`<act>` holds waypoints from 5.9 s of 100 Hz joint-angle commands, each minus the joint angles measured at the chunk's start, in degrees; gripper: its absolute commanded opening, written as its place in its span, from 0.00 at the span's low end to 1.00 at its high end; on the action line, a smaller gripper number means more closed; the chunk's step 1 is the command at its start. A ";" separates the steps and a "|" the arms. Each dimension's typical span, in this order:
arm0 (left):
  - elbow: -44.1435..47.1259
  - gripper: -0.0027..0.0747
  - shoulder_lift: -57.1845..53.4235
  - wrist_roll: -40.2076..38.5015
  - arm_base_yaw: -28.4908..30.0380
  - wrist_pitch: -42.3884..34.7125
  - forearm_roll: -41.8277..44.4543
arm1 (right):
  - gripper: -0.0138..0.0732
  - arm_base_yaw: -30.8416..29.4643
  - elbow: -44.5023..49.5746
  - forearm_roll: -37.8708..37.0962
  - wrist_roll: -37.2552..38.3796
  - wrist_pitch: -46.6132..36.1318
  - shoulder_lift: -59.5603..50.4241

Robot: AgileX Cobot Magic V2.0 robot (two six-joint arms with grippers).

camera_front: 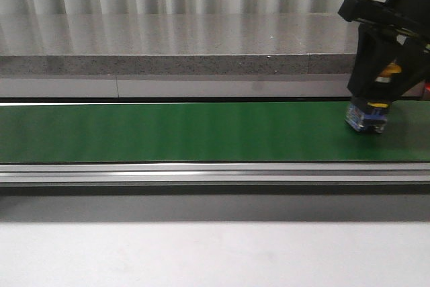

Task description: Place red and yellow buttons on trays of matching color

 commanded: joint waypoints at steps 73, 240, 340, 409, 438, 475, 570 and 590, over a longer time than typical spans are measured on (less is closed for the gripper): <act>-1.44 0.01 -0.01 0.21 -0.44 -4.25 -0.42 | 0.41 -14.10 -1.51 -10.79 7.90 3.52 -16.24; -1.44 0.01 -0.01 0.21 -0.44 -4.25 -0.42 | 0.41 -45.84 0.11 -3.42 10.46 -13.08 4.98; -1.44 0.01 -0.01 0.21 -0.44 -4.25 -0.42 | 0.80 -44.62 0.11 -3.47 9.61 -13.75 0.39; -1.44 0.01 -0.01 0.21 -0.44 -4.25 -0.42 | 0.08 -26.05 6.25 -4.63 5.81 -13.47 -22.16; -1.44 0.01 -0.01 0.21 -0.44 -4.25 -0.42 | 0.08 -13.85 11.70 -4.81 2.30 -16.19 -31.26; -1.44 0.01 -0.01 0.21 -0.44 -4.25 -0.42 | 0.08 -7.96 24.06 -5.47 -0.15 -24.91 -46.52; -1.44 0.01 -0.01 0.21 -0.44 -4.25 -0.42 | 0.08 -7.96 44.57 -20.85 17.09 -26.36 -74.20; -1.44 0.01 -0.01 0.21 -0.44 -4.25 -0.42 | 0.08 -7.96 44.57 -20.85 17.09 -25.09 -74.20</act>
